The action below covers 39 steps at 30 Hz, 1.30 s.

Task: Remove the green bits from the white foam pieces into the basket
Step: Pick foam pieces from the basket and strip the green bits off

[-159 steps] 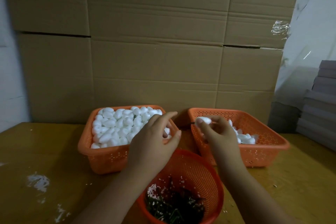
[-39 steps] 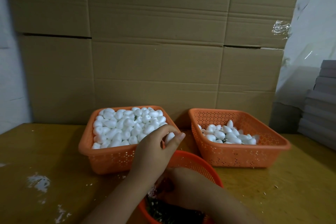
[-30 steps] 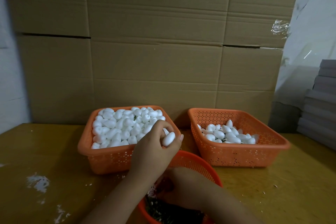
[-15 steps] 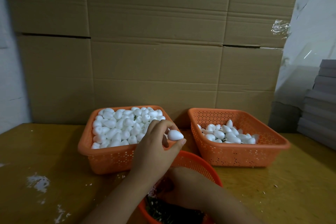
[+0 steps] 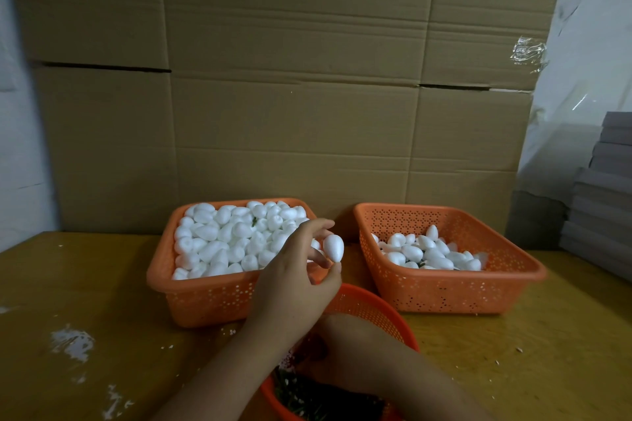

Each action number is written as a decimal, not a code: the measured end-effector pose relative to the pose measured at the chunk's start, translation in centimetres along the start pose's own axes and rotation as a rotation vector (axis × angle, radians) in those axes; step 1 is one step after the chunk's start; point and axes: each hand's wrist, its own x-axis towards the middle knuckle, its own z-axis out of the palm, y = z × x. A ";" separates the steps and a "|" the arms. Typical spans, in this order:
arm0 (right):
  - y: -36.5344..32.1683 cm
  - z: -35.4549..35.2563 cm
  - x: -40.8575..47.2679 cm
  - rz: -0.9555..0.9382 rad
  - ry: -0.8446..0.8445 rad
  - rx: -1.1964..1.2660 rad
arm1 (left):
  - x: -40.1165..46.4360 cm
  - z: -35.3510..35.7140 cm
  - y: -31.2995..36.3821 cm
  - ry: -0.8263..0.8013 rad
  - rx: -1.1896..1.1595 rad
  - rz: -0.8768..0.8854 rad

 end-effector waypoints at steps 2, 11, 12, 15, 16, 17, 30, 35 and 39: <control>0.0 0.0 0.0 -0.001 0.003 0.004 | -0.1 0.0 0.0 -0.006 0.005 0.020; -0.2 -0.1 0.1 0.000 0.009 0.015 | -0.1 -0.3 0.1 -0.021 -0.022 0.094; -0.2 -0.1 0.1 0.000 0.007 0.020 | -0.2 -0.3 0.1 -0.008 -0.017 0.085; -0.3 -0.3 0.0 0.012 -0.007 0.023 | 0.0 -0.3 0.1 0.025 0.010 0.064; -0.3 -0.3 0.1 0.019 -0.013 0.021 | 0.0 -0.3 0.1 0.028 0.017 0.061; -0.3 -0.4 0.1 0.025 -0.023 0.012 | 0.0 -0.3 0.1 0.029 0.020 0.060; -0.3 -0.1 0.1 0.042 -0.005 -0.070 | 0.2 -0.3 -0.2 0.023 -0.024 -0.007; -0.3 0.0 0.1 0.040 -0.009 -0.057 | 0.3 -0.1 -0.4 0.028 -0.021 0.053; -0.3 -0.1 0.0 0.040 -0.016 -0.050 | 0.4 -0.1 -0.7 0.031 -0.028 0.044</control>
